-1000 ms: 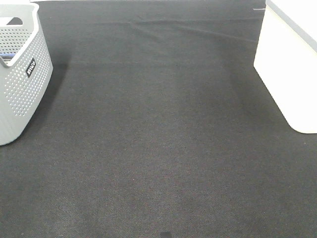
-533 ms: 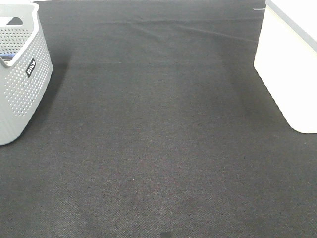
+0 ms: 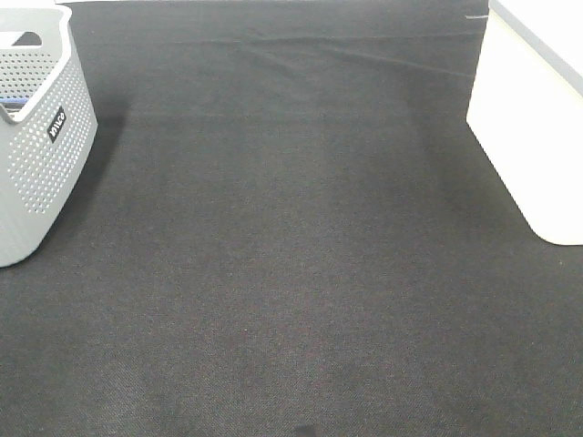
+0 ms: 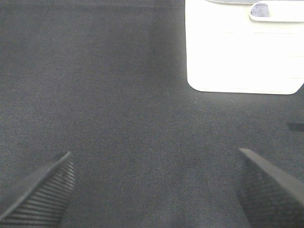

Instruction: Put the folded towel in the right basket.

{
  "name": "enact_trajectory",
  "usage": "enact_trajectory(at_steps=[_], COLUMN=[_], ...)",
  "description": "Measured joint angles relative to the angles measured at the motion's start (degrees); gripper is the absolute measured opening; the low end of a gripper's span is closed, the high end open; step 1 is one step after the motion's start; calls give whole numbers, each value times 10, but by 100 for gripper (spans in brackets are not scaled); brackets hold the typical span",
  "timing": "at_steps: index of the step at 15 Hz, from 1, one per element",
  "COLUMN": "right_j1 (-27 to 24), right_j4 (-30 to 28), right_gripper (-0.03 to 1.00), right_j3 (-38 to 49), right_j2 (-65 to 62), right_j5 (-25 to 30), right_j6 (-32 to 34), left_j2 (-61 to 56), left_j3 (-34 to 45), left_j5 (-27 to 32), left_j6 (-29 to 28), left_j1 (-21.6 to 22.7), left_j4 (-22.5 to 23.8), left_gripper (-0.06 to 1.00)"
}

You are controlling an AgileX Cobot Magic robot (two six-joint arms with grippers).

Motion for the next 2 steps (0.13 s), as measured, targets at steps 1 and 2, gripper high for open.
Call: enact_trajectory(at_steps=[1,2], right_j1=[0,0], right_j4=[0,0], right_gripper=[85,85], right_j3=[0,0], right_j2=[0,0], right_j5=[0,0], right_j6=[0,0], left_j2=[0,0], left_j3=[0,0], left_j5=[0,0], left_j6=[0,0], left_j1=[0,0], left_j4=[0,0], left_gripper=[97,97])
